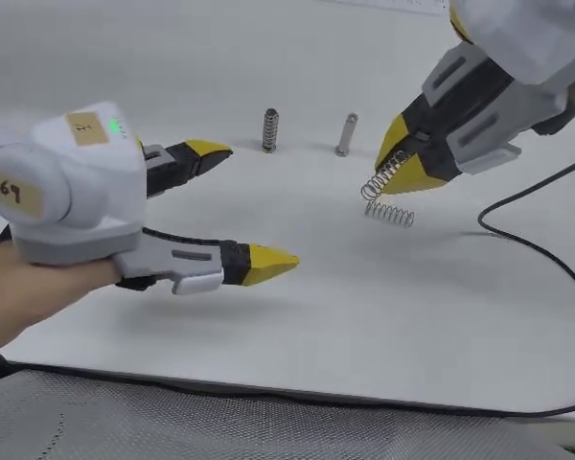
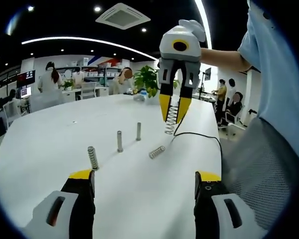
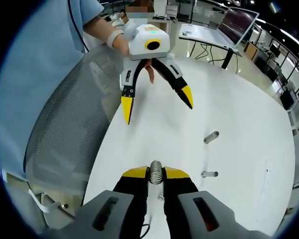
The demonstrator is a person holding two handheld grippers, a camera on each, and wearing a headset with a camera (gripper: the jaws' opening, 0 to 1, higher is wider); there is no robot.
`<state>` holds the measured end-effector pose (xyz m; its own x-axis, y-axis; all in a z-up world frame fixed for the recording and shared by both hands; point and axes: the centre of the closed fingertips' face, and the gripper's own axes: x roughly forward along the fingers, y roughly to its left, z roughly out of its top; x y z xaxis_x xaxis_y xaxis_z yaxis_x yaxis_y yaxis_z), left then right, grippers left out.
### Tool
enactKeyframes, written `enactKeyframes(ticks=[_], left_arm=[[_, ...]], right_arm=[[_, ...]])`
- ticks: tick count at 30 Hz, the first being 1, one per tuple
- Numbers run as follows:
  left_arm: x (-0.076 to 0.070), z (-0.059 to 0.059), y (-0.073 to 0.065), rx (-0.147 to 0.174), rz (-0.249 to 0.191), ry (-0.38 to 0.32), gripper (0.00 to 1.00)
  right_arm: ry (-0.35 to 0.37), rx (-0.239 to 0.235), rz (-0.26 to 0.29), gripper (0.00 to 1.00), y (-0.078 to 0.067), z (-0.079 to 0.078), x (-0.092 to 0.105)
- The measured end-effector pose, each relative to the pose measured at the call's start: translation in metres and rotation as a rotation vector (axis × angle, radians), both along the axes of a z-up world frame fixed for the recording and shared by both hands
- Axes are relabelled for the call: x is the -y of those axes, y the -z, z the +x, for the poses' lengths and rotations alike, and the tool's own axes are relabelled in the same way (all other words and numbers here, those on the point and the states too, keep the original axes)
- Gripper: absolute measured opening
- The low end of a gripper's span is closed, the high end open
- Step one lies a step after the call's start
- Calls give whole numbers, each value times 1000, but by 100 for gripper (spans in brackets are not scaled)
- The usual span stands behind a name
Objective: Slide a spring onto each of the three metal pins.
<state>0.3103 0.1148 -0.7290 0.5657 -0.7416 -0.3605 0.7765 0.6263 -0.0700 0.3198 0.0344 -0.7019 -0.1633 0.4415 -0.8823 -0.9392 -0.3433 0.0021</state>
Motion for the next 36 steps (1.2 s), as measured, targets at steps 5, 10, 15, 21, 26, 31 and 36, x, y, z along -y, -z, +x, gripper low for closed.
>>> enactKeyframes(ticks=[5,10,15,21,26,31,36], left_arm=[[-3,-1,1,-12,-2,-17,89],[-5,2,1,-19,-7,-37,93],[-13,6,2,-18,-3,-66,96],[-17,8,3,-28,-10,-86,98],[-20,10,4,-28,-13,-100,98],[-23,13,4,-25,-14,-113,98],[-25,14,5,-27,-17,-119,96]], right_arm=[[-5,17,-15,8,-2,12,1],[-7,45,-45,8,-3,30,4],[0,84,-65,8,-6,53,4],[-10,95,-85,8,-7,70,1],[-31,116,-110,8,-4,84,-3],[-51,132,-133,8,2,95,-7],[-68,131,-149,8,10,102,-11]])
